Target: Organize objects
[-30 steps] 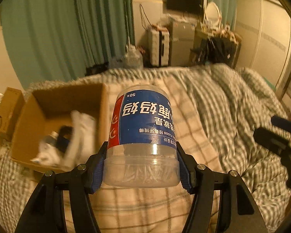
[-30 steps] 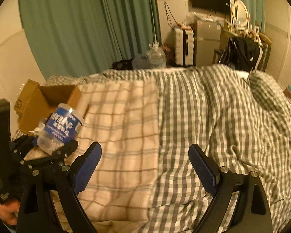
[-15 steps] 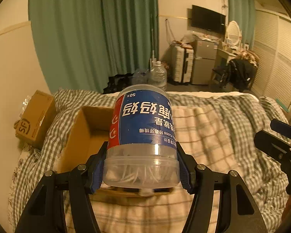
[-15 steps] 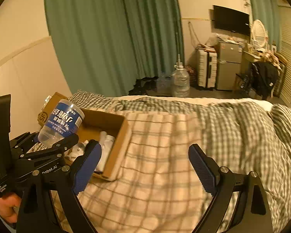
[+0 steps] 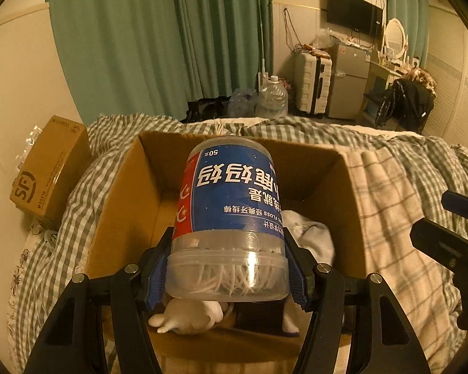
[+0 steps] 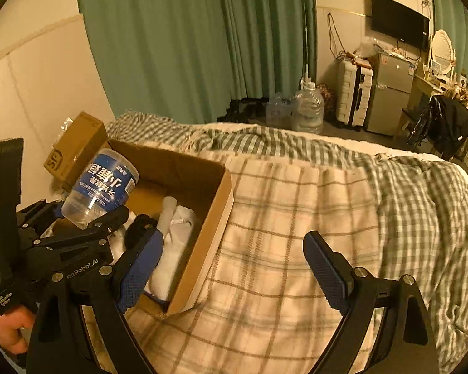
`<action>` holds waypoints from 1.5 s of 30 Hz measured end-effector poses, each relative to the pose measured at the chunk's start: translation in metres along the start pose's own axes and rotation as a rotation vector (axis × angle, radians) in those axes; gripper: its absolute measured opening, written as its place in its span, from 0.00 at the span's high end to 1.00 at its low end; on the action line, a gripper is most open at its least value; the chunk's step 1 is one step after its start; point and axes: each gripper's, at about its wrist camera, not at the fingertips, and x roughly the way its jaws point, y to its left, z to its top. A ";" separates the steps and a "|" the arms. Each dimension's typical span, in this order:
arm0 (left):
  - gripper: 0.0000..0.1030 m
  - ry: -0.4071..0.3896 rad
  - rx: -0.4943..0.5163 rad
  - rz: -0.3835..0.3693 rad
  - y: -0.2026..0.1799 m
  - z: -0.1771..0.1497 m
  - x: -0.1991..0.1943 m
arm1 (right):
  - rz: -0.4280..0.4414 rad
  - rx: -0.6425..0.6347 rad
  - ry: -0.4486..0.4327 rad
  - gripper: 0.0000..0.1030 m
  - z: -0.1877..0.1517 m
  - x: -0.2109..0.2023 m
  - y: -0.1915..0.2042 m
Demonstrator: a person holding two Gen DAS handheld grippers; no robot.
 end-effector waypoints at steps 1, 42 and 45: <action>0.36 -0.003 -0.001 -0.003 0.002 0.000 0.002 | -0.002 0.000 0.006 0.11 -0.001 0.003 0.000; 0.00 -0.256 -0.124 0.020 -0.012 -0.044 -0.171 | -0.201 0.074 -0.190 0.00 -0.058 -0.160 -0.027; 0.00 -0.252 -0.086 0.030 -0.020 -0.048 -0.168 | -0.204 0.062 -0.182 0.00 -0.060 -0.156 -0.026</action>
